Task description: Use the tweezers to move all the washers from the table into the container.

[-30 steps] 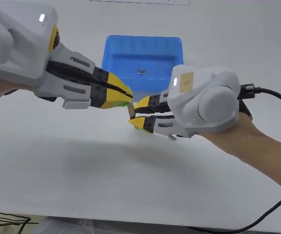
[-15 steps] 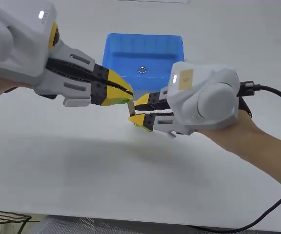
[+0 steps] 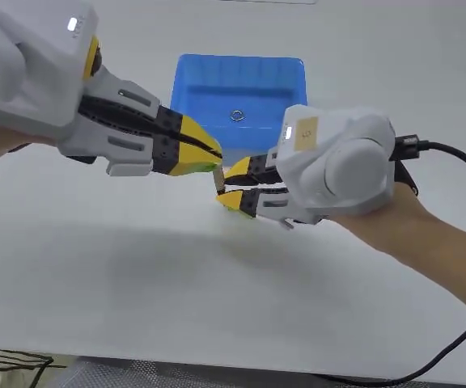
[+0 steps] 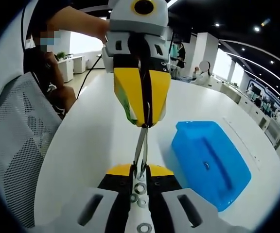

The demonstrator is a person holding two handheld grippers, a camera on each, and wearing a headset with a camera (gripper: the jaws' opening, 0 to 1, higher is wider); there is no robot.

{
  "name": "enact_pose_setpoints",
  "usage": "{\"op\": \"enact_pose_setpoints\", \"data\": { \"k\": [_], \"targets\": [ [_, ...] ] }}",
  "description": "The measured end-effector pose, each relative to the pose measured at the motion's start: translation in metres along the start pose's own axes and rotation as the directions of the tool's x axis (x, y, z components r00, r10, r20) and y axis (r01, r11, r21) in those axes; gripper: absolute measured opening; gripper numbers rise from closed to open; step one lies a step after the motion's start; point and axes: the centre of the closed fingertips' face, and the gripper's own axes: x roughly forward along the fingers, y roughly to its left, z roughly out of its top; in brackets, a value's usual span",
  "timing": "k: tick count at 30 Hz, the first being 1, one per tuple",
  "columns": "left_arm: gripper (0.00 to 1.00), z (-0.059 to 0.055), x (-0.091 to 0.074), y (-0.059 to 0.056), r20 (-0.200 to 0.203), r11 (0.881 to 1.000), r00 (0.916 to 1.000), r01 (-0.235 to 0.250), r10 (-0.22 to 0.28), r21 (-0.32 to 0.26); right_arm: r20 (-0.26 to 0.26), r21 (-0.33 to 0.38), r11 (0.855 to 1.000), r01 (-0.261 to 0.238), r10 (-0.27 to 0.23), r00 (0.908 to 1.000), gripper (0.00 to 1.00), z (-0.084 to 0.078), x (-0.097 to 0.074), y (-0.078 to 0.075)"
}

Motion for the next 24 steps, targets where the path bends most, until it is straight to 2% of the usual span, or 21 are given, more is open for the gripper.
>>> {"op": "enact_pose_setpoints", "data": {
  "k": [7, 10, 17, 20, 24],
  "targets": [
    [0.05, 0.000, 0.000, -0.002, -0.006, 1.000, 0.9999, 0.012, -0.012, -0.008, 0.013, 0.032, 0.999, -0.013, 0.012, 0.9998, 0.10, 0.000, -0.001, 0.001],
    [0.05, 0.000, -0.001, -0.004, -0.015, 1.000, 0.9997, 0.020, -0.020, -0.009, 0.008, 0.024, 0.999, -0.025, 0.024, 0.9997, 0.10, 0.000, -0.003, 0.003],
    [0.05, 0.018, -0.016, -0.005, 0.012, 1.000, 0.9997, 0.021, -0.021, -0.014, 0.061, 0.021, 1.000, -0.020, 0.018, 0.9980, 0.10, 0.018, -0.014, 0.001],
    [0.05, 0.028, -0.020, -0.006, 0.018, 1.000, 0.9996, 0.022, -0.022, 0.000, 0.096, 0.022, 1.000, -0.018, 0.015, 0.9952, 0.10, 0.028, -0.021, -0.001],
    [0.05, 0.040, -0.025, -0.005, 0.025, 0.999, 0.9995, 0.021, -0.021, 0.025, 0.119, 0.018, 1.000, -0.005, 0.002, 0.9928, 0.10, 0.037, -0.030, -0.004]
  ]
}}
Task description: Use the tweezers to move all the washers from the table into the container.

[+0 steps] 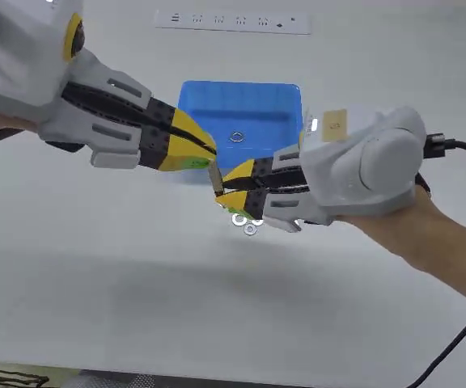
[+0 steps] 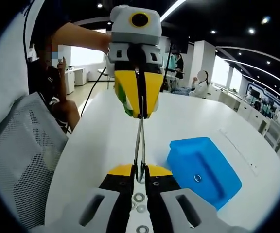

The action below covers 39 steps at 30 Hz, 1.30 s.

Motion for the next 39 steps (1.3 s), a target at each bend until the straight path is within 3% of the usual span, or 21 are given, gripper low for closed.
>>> {"op": "enact_pose_setpoints", "data": {
  "k": [9, 16, 19, 24, 29, 39],
  "targets": [
    [0.05, 0.033, 0.000, 0.008, -0.001, 0.996, 0.9998, 0.019, -0.019, 0.083, 0.035, -0.037, 0.998, 0.058, -0.056, 0.9978, 0.10, 0.022, -0.022, -0.020],
    [0.05, 0.052, 0.001, 0.028, -0.008, 0.989, 0.9998, 0.021, -0.020, 0.146, 0.043, -0.076, 0.992, 0.097, -0.094, 0.9947, 0.10, 0.033, -0.032, -0.046],
    [0.05, 0.055, 0.002, 0.042, -0.007, 0.987, 0.9998, 0.022, -0.021, 0.158, 0.044, -0.084, 0.990, 0.109, -0.106, 0.9934, 0.10, 0.034, -0.035, -0.058],
    [0.05, 0.052, 0.004, 0.064, -0.007, 0.986, 0.9997, 0.022, -0.021, 0.167, 0.040, -0.087, 0.988, 0.125, -0.122, 0.9917, 0.10, 0.030, -0.034, -0.078],
    [0.05, 0.042, 0.010, 0.077, 0.001, 0.988, 0.9999, 0.015, -0.015, 0.156, 0.010, -0.105, 0.987, 0.124, -0.124, 0.9922, 0.10, 0.019, -0.026, -0.092],
    [0.05, 0.004, 0.026, 0.107, -0.029, 0.991, 0.9996, 0.003, 0.001, 0.130, -0.042, -0.093, 0.992, 0.088, -0.092, 0.9949, 0.10, -0.014, 0.001, -0.113]
  ]
}}
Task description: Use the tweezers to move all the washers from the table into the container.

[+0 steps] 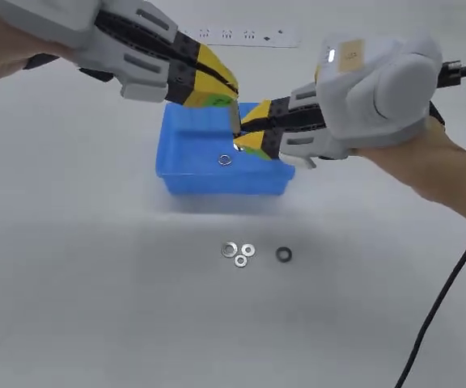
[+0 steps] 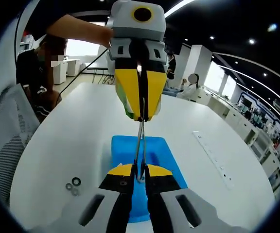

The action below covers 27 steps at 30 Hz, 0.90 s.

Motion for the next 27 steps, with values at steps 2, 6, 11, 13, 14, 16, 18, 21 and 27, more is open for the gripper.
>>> {"op": "enact_pose_setpoints", "data": {
  "k": [2, 6, 11, 13, 14, 16, 18, 21, 27],
  "targets": [
    [0.05, -0.008, 0.003, 0.004, -0.004, 1.000, 1.0000, -0.002, 0.002, -0.014, -0.009, 0.006, 1.000, -0.007, 0.007, 0.9999, 0.10, -0.007, 0.005, -0.002],
    [0.05, -0.024, 0.011, 0.011, -0.004, 0.998, 1.0000, -0.005, 0.005, -0.056, -0.028, 0.029, 0.999, -0.018, 0.019, 0.9994, 0.10, -0.022, 0.015, -0.005],
    [0.06, -0.035, 0.018, 0.015, -0.006, 0.997, 1.0000, -0.003, 0.002, -0.083, -0.043, 0.052, 0.998, -0.029, 0.031, 0.9986, 0.10, -0.034, 0.022, -0.006],
    [0.06, -0.038, 0.020, 0.016, -0.007, 0.996, 1.0000, 0.000, -0.001, -0.091, -0.047, 0.056, 0.998, -0.033, 0.036, 0.9983, 0.10, -0.037, 0.023, -0.006],
    [0.06, -0.039, 0.021, 0.016, -0.008, 0.996, 1.0000, 0.000, -0.001, -0.094, -0.048, 0.057, 0.998, -0.034, 0.037, 0.9982, 0.10, -0.038, 0.023, -0.006],
    [0.06, -0.040, 0.022, 0.016, -0.004, 0.994, 1.0000, 0.004, -0.004, -0.105, -0.049, 0.057, 0.998, -0.036, 0.038, 0.9981, 0.10, -0.039, 0.023, -0.005],
    [0.06, -0.039, 0.022, 0.017, 0.003, 0.994, 1.0000, -0.003, 0.003, -0.113, -0.042, 0.066, 0.997, -0.032, 0.035, 0.9985, 0.10, -0.039, 0.022, -0.006],
    [0.06, -0.038, 0.022, 0.018, 0.007, 0.993, 0.9999, -0.007, 0.008, -0.121, -0.039, 0.078, 0.997, -0.029, 0.032, 0.9987, 0.10, -0.041, 0.022, -0.009],
    [0.05, -0.036, 0.023, 0.017, 0.001, 0.994, 1.0000, -0.007, 0.007, -0.108, -0.041, 0.088, 0.996, -0.021, 0.025, 0.9989, 0.12, -0.039, 0.021, -0.008]
  ]
}}
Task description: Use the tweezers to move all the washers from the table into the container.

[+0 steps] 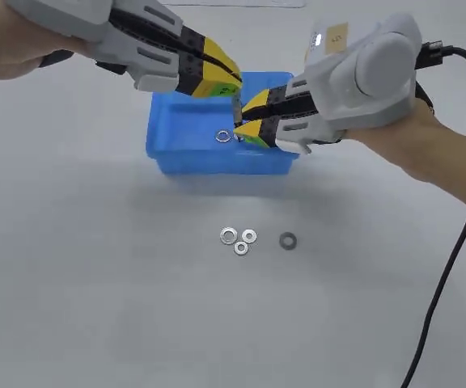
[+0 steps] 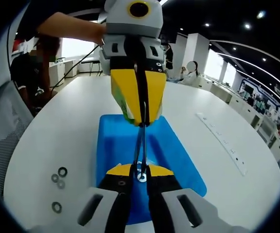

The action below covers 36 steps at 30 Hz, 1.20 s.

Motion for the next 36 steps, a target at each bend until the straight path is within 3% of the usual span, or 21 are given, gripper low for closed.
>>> {"op": "enact_pose_setpoints", "data": {
  "k": [10, 17, 23, 26, 33, 36],
  "targets": [
    [0.05, 0.000, -0.001, 0.001, -0.012, 1.000, 0.9999, -0.002, 0.002, 0.013, 0.013, -0.006, 1.000, 0.001, -0.001, 0.9999, 0.11, 0.005, -0.003, 0.000],
    [0.06, 0.017, -0.012, -0.001, 0.011, 0.999, 0.9998, -0.016, 0.016, 0.028, 0.059, 0.010, 0.999, 0.034, -0.035, 0.9977, 0.11, 0.024, -0.015, -0.005],
    [0.06, 0.036, -0.027, -0.020, 0.016, 0.997, 0.9998, -0.012, 0.011, 0.070, 0.081, -0.036, 0.999, 0.036, -0.033, 0.9962, 0.11, 0.046, -0.028, 0.010],
    [0.06, 0.046, -0.035, -0.036, 0.006, 0.995, 1.0000, 0.005, -0.005, 0.096, 0.086, -0.071, 0.997, 0.026, -0.020, 0.9961, 0.11, 0.052, -0.032, 0.015],
    [0.06, 0.059, -0.042, -0.063, -0.002, 0.992, 1.0000, 0.005, -0.005, 0.125, 0.085, -0.138, 0.990, 0.014, -0.002, 0.9964, 0.11, 0.069, -0.046, 0.044],
    [0.06, 0.066, -0.043, -0.077, 0.015, 0.992, 0.9999, -0.002, 0.000, 0.126, 0.098, -0.144, 0.990, 0.014, 0.000, 0.9952, 0.11, 0.074, -0.053, 0.055]
  ]
}}
